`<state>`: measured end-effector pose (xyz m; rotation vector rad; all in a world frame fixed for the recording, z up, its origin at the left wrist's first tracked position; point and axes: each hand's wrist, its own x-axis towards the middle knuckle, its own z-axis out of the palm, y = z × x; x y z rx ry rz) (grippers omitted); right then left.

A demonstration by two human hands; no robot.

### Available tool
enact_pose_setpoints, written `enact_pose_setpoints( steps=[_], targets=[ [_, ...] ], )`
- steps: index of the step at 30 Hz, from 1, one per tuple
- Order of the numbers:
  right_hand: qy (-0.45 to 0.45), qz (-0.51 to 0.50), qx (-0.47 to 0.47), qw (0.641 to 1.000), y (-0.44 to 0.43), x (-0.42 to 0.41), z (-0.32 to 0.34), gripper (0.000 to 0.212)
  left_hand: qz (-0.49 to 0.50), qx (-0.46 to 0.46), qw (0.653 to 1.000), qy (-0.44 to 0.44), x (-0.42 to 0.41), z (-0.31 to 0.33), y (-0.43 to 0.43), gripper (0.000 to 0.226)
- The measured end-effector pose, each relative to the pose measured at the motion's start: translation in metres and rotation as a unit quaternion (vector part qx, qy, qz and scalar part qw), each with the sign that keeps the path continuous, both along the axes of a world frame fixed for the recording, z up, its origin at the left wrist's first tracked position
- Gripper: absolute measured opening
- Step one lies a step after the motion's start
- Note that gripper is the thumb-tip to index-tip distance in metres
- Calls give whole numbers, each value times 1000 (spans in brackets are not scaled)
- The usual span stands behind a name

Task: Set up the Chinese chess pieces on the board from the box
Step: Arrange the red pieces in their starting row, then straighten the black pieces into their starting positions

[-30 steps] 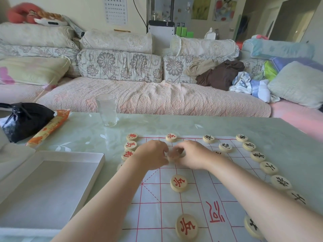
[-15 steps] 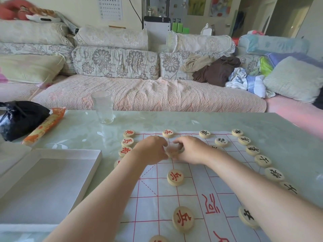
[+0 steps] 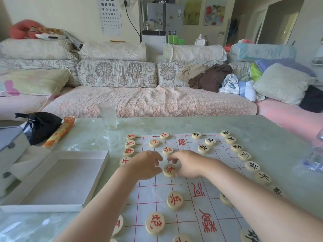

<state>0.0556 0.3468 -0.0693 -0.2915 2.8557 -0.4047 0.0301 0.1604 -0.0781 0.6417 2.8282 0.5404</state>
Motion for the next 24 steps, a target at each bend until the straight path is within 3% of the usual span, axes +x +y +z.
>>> enact_pose_setpoints(
  steps=[7, 16, 24],
  targets=[
    [37, -3, -14, 999, -3, 14, -13, 37, 6, 36, 999, 23, 26, -22, 2, 43],
    [35, -26, -34, 998, 1, 13, -13, 41, 29, 61, 997, 45, 21, -30, 4, 40],
    [31, -20, -24, 999, -1, 12, -14, 30, 37, 47, 997, 49, 15, -32, 12, 40]
  ],
)
